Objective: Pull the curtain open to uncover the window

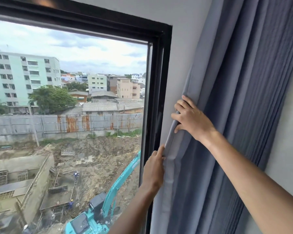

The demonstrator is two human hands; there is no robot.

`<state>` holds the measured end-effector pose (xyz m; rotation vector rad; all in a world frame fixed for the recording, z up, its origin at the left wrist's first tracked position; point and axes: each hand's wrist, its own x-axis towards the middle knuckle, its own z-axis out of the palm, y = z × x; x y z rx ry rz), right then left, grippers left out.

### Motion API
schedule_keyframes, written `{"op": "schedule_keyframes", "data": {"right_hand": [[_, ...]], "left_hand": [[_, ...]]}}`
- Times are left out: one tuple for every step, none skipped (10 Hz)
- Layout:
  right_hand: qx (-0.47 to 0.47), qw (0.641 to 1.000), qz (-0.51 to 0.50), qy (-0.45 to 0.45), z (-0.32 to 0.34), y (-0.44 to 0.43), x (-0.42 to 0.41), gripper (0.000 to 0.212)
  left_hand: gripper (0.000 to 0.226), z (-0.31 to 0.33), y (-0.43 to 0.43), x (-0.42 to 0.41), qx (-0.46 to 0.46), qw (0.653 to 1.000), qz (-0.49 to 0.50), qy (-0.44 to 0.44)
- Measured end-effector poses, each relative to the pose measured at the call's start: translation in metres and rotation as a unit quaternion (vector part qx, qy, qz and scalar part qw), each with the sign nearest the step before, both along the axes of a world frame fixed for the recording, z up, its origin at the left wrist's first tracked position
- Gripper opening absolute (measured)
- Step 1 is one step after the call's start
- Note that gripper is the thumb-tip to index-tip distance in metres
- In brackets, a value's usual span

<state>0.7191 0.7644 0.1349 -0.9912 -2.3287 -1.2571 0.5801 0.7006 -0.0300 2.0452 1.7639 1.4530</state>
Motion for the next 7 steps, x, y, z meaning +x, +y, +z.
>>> {"op": "schedule_keyframes", "data": {"right_hand": [[-0.021, 1.000, -0.017, 0.014, -0.012, -0.008, -0.003, 0.046], [-0.028, 0.999, -0.030, 0.008, -0.024, -0.024, 0.013, 0.046], [-0.050, 0.997, -0.064, 0.011, -0.037, -0.035, 0.035, 0.047], [-0.066, 0.994, -0.086, 0.010, -0.044, -0.059, 0.052, 0.047], [-0.079, 0.991, -0.078, 0.080, -0.060, -0.090, 0.055, 0.030], [-0.120, 0.976, -0.095, 0.158, -0.086, -0.125, 0.045, 0.022], [-0.209, 0.945, -0.131, 0.217, -0.123, -0.163, 0.035, 0.047]], "left_hand": [[0.052, -0.008, -0.021, -0.025, 0.002, 0.997, 0.007, 0.078], [0.047, -0.026, -0.050, -0.057, 0.014, 0.988, 0.021, 0.153], [0.046, -0.037, -0.072, -0.086, 0.031, 0.980, 0.048, 0.191], [0.047, -0.038, -0.097, -0.103, 0.039, 0.975, 0.052, 0.214], [0.049, -0.040, -0.123, -0.114, 0.036, 0.973, 0.048, 0.225], [0.051, -0.043, -0.148, -0.127, 0.014, 0.968, 0.041, 0.248], [0.058, -0.046, -0.171, -0.145, -0.027, 0.962, 0.039, 0.269]]}}
